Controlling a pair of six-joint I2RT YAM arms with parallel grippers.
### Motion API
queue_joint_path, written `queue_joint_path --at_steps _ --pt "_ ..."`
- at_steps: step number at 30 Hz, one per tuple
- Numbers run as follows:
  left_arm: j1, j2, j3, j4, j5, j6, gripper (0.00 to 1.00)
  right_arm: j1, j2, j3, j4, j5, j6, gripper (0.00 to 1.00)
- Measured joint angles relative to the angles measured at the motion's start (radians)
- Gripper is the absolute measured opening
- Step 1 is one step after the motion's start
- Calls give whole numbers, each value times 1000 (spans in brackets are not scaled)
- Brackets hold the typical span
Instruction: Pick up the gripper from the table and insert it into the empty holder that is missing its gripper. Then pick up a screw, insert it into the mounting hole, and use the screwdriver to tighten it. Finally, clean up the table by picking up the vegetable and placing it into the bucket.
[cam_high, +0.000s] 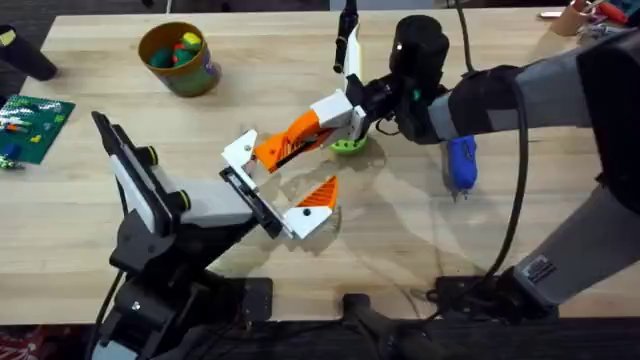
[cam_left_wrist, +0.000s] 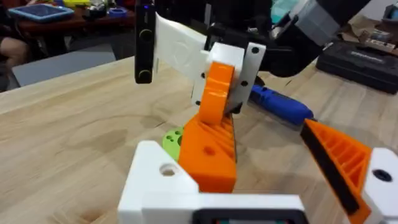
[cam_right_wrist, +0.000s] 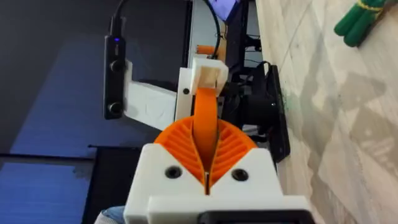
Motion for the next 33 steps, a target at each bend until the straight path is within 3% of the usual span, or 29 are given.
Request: queue_joint_path --at_steps 33 --pt "0 0 0 1 -5 6 986 28 0 15 -9 0 48 33"
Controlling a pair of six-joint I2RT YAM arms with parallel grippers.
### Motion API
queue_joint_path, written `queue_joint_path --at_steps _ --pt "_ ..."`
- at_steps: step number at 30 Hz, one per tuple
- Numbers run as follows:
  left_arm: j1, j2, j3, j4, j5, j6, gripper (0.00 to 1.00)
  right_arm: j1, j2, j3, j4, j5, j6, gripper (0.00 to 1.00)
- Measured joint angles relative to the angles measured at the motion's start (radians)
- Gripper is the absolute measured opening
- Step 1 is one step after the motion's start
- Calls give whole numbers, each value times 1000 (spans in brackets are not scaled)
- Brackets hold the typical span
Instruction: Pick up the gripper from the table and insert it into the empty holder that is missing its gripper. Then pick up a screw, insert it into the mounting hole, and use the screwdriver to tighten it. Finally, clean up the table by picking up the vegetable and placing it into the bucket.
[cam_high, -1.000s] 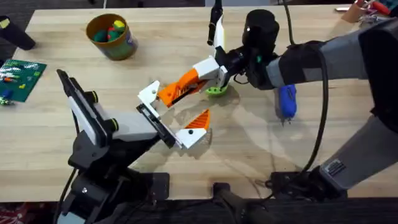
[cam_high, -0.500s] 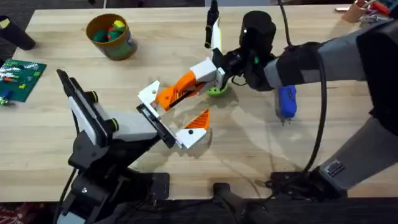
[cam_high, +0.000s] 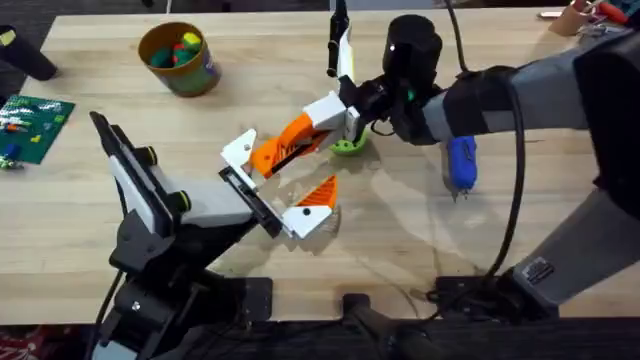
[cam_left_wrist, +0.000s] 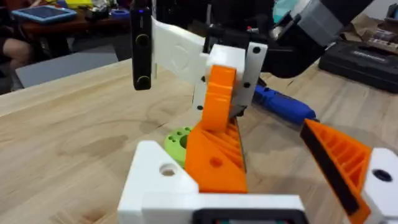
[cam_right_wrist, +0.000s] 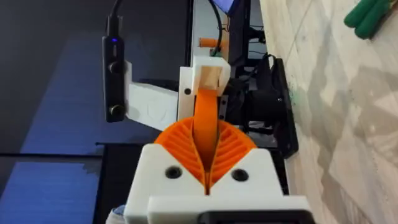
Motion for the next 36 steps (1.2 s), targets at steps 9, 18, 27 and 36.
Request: queue_joint_path --at_steps 9,18,27,36 --pt "0 0 0 -1 0 0 986 0 13 10 0 0 32 33" --pt "0 0 0 0 -1 0 986 4 25 32 -2 0 38 34" --pt "0 0 0 4 -5 1 986 16 27 43 -8 0 46 34" --pt "0 0 0 -2 -11 0 986 29 60 78 -22 1 49 34"
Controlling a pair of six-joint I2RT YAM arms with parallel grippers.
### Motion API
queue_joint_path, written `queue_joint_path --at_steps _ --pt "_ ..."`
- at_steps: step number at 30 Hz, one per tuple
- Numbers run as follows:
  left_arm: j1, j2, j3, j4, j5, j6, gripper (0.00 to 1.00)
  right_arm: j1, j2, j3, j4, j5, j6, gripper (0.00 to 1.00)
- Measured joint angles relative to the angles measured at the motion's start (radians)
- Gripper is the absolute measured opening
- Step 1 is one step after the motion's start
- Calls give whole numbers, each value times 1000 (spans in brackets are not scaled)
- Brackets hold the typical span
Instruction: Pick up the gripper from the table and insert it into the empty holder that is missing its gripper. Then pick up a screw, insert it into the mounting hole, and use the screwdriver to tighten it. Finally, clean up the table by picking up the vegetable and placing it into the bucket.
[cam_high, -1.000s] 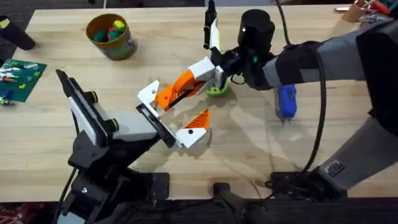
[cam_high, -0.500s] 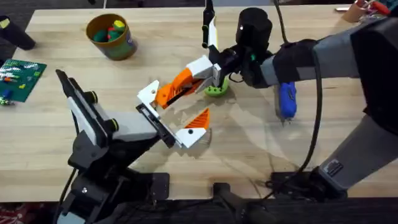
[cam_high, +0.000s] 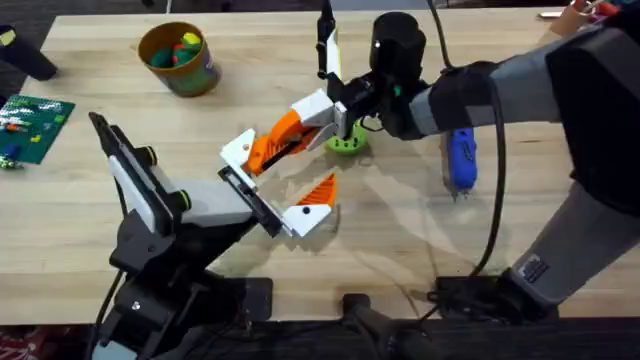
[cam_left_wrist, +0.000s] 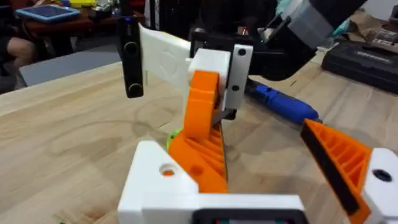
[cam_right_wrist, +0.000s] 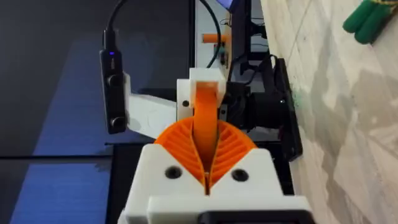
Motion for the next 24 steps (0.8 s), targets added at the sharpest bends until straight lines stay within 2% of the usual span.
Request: queue_joint_path --at_steps 24 --pt "0 0 0 0 0 -3 986 3 67 91 -9 0 -1 35"
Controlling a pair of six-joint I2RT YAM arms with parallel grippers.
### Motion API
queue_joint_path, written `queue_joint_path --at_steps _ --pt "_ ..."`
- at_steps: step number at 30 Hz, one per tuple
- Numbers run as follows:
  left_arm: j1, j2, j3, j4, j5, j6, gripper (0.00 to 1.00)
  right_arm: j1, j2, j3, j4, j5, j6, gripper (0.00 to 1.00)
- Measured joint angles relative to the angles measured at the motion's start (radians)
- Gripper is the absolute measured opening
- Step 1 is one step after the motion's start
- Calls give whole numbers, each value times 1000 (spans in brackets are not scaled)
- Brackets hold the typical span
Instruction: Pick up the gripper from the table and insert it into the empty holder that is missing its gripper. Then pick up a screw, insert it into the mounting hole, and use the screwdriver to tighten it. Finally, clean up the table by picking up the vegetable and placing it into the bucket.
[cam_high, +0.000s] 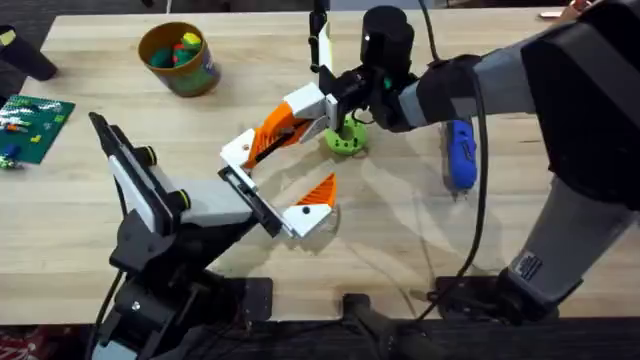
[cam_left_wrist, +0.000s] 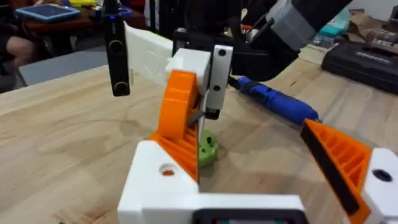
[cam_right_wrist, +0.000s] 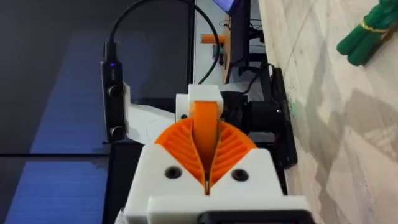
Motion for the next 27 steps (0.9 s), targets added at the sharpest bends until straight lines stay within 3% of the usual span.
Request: queue_joint_path --at_steps 27 --pt "0 0 0 9 -19 4 986 27 0 25 -22 0 -3 33"
